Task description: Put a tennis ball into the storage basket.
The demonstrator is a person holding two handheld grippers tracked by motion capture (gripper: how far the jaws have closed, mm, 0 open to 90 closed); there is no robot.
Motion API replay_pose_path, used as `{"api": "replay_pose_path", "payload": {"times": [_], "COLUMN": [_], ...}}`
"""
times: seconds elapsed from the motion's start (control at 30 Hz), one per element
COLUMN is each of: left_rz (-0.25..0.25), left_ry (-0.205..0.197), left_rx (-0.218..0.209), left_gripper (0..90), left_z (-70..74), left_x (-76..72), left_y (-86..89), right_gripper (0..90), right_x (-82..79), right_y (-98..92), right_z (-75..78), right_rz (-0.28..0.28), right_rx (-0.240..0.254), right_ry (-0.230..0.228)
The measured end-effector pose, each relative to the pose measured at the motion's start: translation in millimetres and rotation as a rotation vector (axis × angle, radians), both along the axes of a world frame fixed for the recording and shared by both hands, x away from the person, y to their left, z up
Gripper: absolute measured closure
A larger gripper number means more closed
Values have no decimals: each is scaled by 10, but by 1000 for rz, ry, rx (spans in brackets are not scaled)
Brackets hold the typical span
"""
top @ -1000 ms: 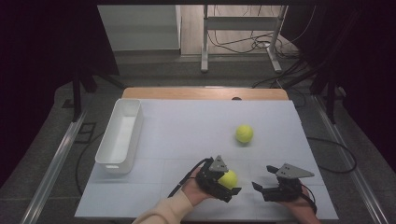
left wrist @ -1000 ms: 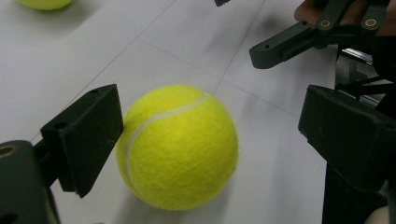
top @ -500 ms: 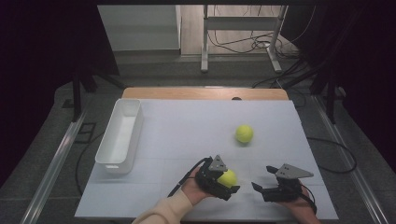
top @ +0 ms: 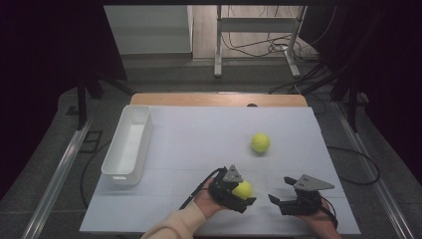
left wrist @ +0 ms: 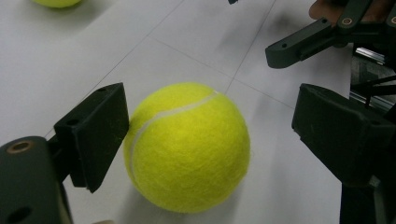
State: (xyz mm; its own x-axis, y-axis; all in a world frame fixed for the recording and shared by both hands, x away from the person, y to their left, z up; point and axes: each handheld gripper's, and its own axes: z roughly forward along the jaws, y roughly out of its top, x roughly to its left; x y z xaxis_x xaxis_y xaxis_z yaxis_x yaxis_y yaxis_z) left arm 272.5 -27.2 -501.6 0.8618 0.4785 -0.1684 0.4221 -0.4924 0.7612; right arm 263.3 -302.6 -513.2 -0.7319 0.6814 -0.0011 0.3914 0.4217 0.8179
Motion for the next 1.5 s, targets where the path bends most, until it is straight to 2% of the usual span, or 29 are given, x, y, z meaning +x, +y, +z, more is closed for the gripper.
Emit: {"api": "replay_pose_path", "payload": {"times": [0.2, 0.4, 0.67, 0.77, 0.8, 0.87, 1.0, 1.17, 1.5], "left_rz": [4, 7, 17, 37, 54, 69, 69, 64, 89], "left_ry": [-8, -14, -3, -12, -24, -39, -19, -22, -27], "left_rx": [14, 48, 84, 105, 118, 135, 117, 115, 61], "left_gripper": [119, 97, 86, 161, 161, 240, 267, 273, 272], "left_z": [-9, -37, -88, -96, -101, -109, -106, -86, 23], "left_x": [-3, 7, 40, 51, 57, 64, 80, 79, 97], "left_y": [-7, -21, -54, -52, -49, -40, -14, 12, 161], "right_gripper": [136, 135, 135, 135, 136, 136, 135, 136, 136], "right_x": [-1, 1, 1, 2, 2, 2, 2, 1, 2], "right_y": [-2, -3, -3, -5, -6, -6, -9, -12, -24], "right_z": [1, 1, 1, 2, 2, 2, 4, 8, 16], "right_rz": [-2, -4, -4, -5, -6, -6, -7, -9, -12], "right_rx": [2, 2, 5, 7, 6, 5, 5, 4, 6], "right_ry": [-1, -1, -1, -1, 0, -1, -3, -5, -5]}}
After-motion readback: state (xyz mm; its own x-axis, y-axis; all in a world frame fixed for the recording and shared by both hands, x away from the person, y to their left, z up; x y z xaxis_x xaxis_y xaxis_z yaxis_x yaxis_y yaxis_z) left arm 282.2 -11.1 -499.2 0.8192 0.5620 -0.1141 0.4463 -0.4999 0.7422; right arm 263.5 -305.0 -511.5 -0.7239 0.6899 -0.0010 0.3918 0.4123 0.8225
